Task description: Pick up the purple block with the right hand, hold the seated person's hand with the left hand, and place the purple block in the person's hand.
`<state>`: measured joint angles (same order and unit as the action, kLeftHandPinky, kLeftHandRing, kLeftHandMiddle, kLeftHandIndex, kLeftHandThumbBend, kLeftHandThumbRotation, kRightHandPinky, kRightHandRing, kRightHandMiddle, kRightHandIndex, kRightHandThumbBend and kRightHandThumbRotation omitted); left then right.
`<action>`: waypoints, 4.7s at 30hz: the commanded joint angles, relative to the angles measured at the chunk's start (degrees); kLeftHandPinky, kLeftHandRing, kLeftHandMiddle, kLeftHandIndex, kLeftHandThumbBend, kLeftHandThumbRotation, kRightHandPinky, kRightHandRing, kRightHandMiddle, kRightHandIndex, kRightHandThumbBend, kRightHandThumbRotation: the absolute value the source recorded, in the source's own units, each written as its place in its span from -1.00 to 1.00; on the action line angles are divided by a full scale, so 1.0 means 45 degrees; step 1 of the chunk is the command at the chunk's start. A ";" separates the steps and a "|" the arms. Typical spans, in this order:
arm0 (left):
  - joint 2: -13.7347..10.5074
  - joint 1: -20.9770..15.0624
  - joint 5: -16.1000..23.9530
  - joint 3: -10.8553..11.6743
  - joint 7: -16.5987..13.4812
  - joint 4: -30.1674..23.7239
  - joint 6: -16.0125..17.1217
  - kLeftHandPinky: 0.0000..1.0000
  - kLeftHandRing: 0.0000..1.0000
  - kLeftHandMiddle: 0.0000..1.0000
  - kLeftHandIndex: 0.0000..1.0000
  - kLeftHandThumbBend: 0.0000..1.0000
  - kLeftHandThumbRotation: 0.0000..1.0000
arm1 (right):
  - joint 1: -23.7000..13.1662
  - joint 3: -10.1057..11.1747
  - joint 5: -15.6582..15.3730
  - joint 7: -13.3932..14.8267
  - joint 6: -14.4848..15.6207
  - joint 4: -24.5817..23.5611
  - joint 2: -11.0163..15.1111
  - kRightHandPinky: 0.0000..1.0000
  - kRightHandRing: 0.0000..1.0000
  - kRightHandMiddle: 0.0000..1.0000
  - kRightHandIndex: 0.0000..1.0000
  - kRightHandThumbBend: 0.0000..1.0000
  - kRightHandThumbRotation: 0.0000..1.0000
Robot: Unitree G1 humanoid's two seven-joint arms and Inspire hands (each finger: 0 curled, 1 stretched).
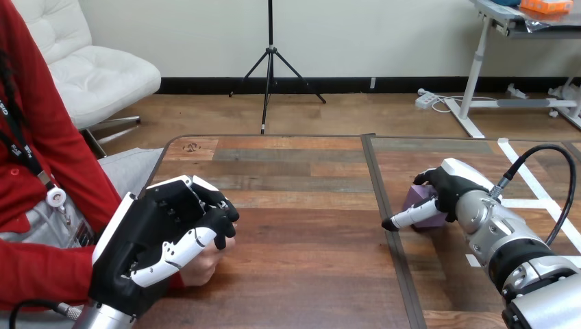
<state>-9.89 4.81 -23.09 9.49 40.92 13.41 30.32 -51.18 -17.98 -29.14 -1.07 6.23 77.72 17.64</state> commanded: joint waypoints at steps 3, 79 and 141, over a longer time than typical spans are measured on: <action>-0.0133 -0.0371 -0.0141 0.0028 -0.0022 -0.0422 0.0079 -0.43 -0.17 0.00 -0.09 -0.04 -0.43 | -0.0053 0.0023 0.0025 0.0087 -0.0109 -0.0006 -0.0023 0.25 0.58 0.73 0.72 1.00 -0.56; -0.0280 -0.0713 -0.0125 0.0132 -0.0223 -0.0206 0.0010 -0.43 -0.16 0.00 -0.10 0.02 -0.44 | -0.0316 -0.0729 -0.0999 0.0155 -0.1348 -0.0164 0.1170 0.05 0.22 0.29 0.18 0.63 -1.00; -0.3544 -0.1222 0.9617 0.0781 -0.5927 -0.0683 0.0706 0.16 0.31 0.32 0.29 0.68 -0.25 | -0.0005 0.0335 0.0200 0.0892 -0.2603 -0.0372 0.1704 -0.22 -0.12 -0.04 -0.03 0.57 -1.00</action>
<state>-19.99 1.69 12.77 11.35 18.04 16.51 38.49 -49.57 -17.66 -29.15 1.90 -3.73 77.72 23.14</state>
